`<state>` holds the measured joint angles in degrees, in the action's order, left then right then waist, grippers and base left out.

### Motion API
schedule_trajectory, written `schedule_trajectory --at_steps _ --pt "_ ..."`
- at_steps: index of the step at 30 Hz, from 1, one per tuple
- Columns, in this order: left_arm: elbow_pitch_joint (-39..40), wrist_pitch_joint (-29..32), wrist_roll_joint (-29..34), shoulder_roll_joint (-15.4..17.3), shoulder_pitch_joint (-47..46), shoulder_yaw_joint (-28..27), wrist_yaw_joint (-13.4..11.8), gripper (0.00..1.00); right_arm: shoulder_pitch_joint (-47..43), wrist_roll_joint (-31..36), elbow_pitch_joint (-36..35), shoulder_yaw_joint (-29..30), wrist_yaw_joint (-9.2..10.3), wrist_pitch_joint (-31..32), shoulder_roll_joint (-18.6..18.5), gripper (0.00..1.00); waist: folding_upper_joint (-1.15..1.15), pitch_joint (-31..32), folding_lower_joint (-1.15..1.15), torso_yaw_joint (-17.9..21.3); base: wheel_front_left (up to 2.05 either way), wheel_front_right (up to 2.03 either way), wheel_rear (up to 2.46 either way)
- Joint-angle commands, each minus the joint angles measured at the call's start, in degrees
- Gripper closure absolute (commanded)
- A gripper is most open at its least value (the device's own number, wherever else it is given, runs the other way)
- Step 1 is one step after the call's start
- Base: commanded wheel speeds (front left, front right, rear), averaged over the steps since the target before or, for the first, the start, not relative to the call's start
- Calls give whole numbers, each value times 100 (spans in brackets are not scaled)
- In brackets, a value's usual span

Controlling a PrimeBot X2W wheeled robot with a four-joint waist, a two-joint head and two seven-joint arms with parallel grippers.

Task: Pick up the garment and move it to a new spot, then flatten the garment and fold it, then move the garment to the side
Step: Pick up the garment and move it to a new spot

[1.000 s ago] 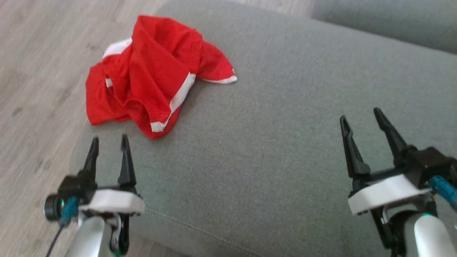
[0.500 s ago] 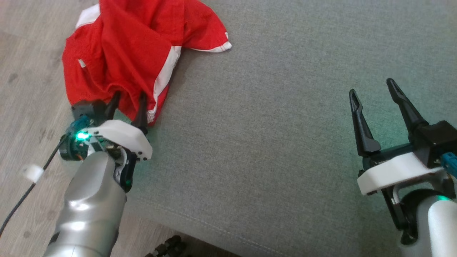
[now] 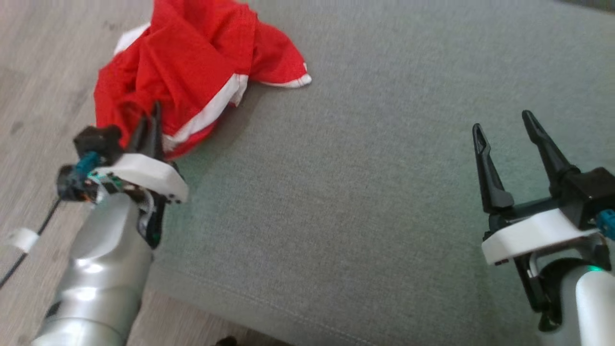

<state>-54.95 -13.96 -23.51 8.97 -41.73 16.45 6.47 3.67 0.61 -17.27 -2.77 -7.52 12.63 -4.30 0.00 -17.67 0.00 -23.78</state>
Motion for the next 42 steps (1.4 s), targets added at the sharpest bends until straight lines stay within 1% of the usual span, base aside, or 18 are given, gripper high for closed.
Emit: schedule_trajectory --at_steps 1,4,8,10,12,16,20,23,26,27,30,33,37,42 --pt "299 -85 59 312 -35 -212 -79 100 -42 -53 -158 -119 3 -81 46 0 0 293 0 65 0 0 0" --pt "1057 -99 153 473 280 -361 -256 100 -100 -152 -42 -117 3 -233 89 0 0 599 0 179 0 0 0" --pt "2190 -102 290 647 965 -435 -502 100 -153 -267 115 -164 3 -433 123 0 0 915 0 430 0 0 0" --pt "2743 20 338 693 1327 -375 -598 100 -188 -341 211 -207 3 -530 132 0 0 1046 0 596 0 0 0" --pt "3301 285 368 703 1675 -263 -664 100 -232 -417 302 -242 3 -615 137 0 0 1151 0 787 0 0 0" --pt "4329 865 406 644 2215 69 -707 100 -274 -608 411 -289 3 -755 140 0 0 1175 0 1280 0 0 0" --pt "4960 1298 440 493 2408 520 -586 100 -248 -695 445 -303 3 -837 141 0 0 1034 0 1859 0 0 0" --pt "5158 1507 501 335 2334 893 -433 100 -218 -723 451 -270 3 -881 141 0 0 861 0 2297 0 0 0" --pt "5189 1617 602 159 2095 1250 -284 100 -174 -773 452 -246 3 -940 141 0 0 638 0 2706 0 0 0" --pt "5189 1617 602 159 2095 1250 -284 100 -174 -773 452 -246 3 -940 141 0 0 638 0 2706 0 0 0" --pt "5138 1645 702 -46 1783 1561 -177 100 -114 -824 464 -234 3 -1010 142 0 0 387 0 3112 0 0 0" --pt "5067 1626 784 -230 1413 1826 -97 100 -72 -875 468 -191 3 -1092 142 0 0 131 0 3429 0 0 0" --pt "4941 1591 815 -387 990 2141 -20 100 -35 -941 485 -103 3 -1203 142 0 0 -184 0 3689 0 0 0" --pt "4559 1587 681 -436 862 2507 47 100 25 -987 556 -48 3 -1325 142 0 0 -402 0 3768 0 0 0"
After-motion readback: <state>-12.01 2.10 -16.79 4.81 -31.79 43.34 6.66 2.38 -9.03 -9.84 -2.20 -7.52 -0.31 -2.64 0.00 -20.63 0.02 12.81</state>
